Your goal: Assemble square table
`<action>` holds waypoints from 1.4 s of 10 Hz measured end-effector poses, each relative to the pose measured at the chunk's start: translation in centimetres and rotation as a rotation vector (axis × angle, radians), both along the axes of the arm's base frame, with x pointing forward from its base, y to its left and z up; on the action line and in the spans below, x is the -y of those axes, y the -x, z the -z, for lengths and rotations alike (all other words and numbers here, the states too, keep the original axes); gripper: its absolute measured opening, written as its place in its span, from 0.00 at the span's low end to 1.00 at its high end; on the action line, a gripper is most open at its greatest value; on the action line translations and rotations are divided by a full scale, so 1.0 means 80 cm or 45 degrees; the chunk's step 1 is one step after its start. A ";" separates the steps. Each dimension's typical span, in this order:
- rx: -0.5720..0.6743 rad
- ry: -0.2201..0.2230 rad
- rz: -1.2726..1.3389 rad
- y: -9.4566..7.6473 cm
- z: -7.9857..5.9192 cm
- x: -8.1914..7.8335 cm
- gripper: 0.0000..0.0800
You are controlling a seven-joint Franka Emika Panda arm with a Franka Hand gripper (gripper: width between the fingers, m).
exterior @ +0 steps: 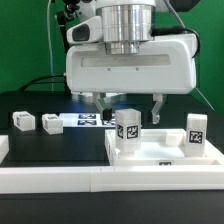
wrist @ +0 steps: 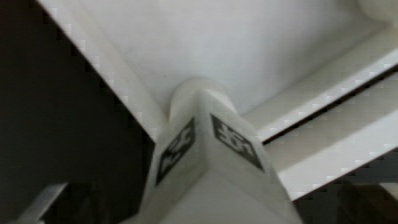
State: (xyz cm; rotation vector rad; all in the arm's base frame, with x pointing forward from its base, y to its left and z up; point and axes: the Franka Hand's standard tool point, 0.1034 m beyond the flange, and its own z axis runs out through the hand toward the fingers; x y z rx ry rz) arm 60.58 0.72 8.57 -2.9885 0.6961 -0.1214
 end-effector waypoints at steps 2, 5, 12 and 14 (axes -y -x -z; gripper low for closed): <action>0.015 0.025 -0.279 0.000 -0.001 -0.004 0.81; 0.028 0.052 -0.559 0.000 0.000 -0.002 0.81; 0.038 0.078 -0.814 0.000 0.001 -0.001 0.49; 0.035 0.076 -0.779 0.000 0.001 0.000 0.36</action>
Offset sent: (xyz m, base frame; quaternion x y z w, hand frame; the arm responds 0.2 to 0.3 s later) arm -0.0043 0.0031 0.0012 0.0153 -0.0066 -0.1458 0.9892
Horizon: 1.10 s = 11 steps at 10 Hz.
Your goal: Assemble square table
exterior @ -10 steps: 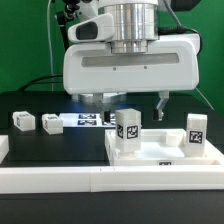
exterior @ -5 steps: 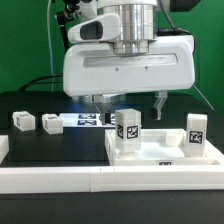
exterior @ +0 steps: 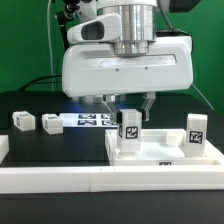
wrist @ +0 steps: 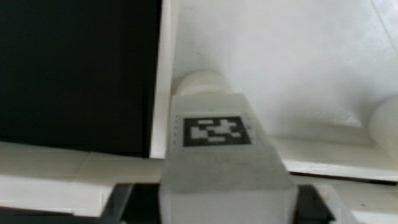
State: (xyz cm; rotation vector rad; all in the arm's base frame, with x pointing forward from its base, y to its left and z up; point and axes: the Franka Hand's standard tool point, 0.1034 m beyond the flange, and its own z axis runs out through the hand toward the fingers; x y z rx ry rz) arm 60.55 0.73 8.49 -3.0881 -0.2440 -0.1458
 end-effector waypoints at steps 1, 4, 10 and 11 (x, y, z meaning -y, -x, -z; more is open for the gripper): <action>0.000 0.000 0.005 0.000 0.000 0.000 0.36; -0.017 -0.035 0.375 0.000 0.000 0.001 0.36; -0.054 -0.110 1.234 0.001 0.002 0.005 0.36; -0.069 -0.122 1.397 0.002 0.002 0.004 0.36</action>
Offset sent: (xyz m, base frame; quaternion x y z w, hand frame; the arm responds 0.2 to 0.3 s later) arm -0.0024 -0.0015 -0.0003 -0.0188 -0.0054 0.2663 0.9637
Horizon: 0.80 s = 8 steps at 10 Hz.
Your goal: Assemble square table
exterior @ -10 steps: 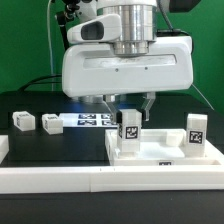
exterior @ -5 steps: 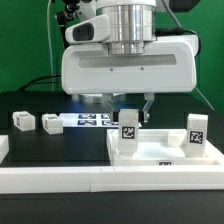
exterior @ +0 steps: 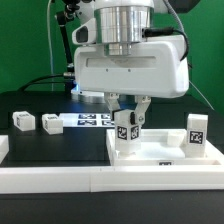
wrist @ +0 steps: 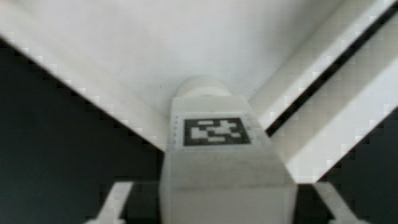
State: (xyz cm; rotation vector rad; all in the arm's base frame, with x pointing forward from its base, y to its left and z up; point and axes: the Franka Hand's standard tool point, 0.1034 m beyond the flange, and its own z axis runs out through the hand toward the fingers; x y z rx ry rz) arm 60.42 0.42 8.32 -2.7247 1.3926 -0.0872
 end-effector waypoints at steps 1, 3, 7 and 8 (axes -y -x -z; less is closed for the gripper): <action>-0.006 -0.013 0.104 0.000 0.000 0.000 0.36; -0.018 -0.050 0.358 0.001 0.001 0.000 0.36; -0.032 -0.106 0.656 0.001 0.001 0.001 0.36; -0.033 -0.107 0.660 0.001 0.001 0.001 0.36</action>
Offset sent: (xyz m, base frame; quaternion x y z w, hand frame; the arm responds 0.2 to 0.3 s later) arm -0.0073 -0.0015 -0.0001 -0.0105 0.0049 0.1675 0.9858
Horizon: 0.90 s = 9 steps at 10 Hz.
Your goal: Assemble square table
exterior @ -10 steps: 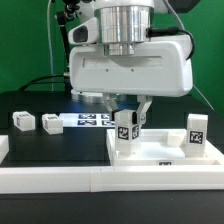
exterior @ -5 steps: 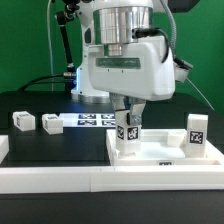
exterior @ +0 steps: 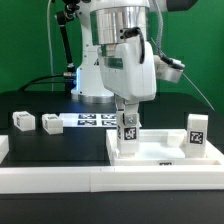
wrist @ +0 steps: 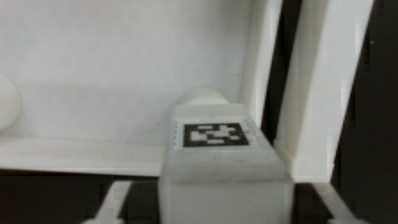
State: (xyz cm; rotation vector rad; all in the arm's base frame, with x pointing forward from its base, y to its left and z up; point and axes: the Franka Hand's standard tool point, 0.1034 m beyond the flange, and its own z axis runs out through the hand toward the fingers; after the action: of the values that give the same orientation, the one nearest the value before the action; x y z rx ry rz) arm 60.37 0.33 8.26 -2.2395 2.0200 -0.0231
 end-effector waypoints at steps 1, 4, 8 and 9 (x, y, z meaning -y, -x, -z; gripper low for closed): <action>0.003 0.003 -0.034 0.000 0.000 0.000 0.36; 0.026 0.029 -0.305 -0.001 -0.001 -0.006 0.60; 0.067 0.072 -0.732 -0.002 -0.002 -0.002 0.81; 0.075 0.082 -0.836 -0.002 -0.002 -0.002 0.81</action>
Offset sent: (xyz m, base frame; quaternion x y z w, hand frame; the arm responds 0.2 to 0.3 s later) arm -0.0034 0.0058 0.0058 -0.0020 0.0151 -0.2430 0.9699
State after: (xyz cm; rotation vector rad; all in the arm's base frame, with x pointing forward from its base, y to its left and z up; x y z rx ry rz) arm 60.54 0.48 8.42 -2.7826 1.1862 -0.0897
